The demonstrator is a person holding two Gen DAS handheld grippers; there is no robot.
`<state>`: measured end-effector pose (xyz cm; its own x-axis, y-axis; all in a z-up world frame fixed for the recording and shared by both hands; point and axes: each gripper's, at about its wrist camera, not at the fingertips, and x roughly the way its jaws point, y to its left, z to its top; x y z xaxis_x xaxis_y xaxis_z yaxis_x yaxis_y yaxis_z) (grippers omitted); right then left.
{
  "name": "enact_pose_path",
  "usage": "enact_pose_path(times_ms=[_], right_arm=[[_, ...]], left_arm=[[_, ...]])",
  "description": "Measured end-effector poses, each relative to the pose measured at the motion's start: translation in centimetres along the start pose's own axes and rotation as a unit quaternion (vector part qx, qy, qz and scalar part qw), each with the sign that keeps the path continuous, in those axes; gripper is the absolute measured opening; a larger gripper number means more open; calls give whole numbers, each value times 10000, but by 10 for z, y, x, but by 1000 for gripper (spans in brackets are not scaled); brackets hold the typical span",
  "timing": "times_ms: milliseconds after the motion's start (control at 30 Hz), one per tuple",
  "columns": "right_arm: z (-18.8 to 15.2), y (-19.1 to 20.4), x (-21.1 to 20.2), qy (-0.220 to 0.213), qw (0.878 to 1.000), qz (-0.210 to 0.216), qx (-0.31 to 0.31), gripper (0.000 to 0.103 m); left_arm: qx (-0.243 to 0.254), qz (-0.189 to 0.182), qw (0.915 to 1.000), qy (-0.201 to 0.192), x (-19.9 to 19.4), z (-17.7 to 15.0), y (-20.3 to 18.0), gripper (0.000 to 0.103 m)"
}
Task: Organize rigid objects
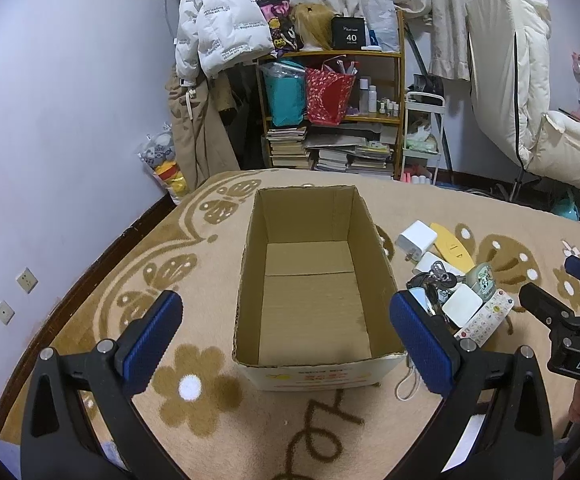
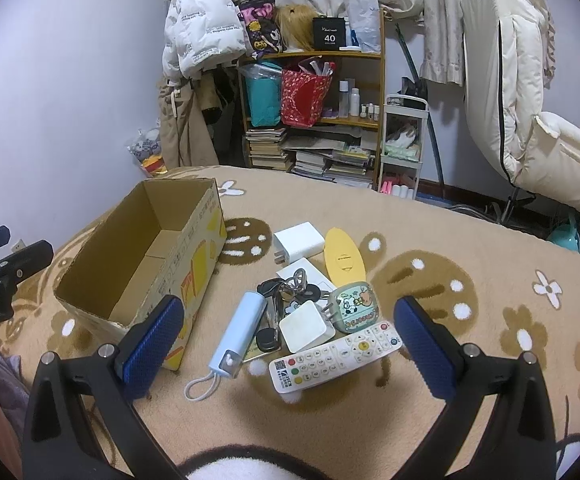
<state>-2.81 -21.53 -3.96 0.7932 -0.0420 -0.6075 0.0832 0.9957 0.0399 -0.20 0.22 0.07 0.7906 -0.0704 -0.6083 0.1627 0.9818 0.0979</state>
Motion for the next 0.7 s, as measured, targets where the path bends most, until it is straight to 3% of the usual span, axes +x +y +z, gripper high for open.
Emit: enact_pose_path(times_ms=[700], right_arm=[[-2,-1,2,72,10000,62,-30,103]], left_arm=[[62,-64,9999,61,-1,2,1,102]])
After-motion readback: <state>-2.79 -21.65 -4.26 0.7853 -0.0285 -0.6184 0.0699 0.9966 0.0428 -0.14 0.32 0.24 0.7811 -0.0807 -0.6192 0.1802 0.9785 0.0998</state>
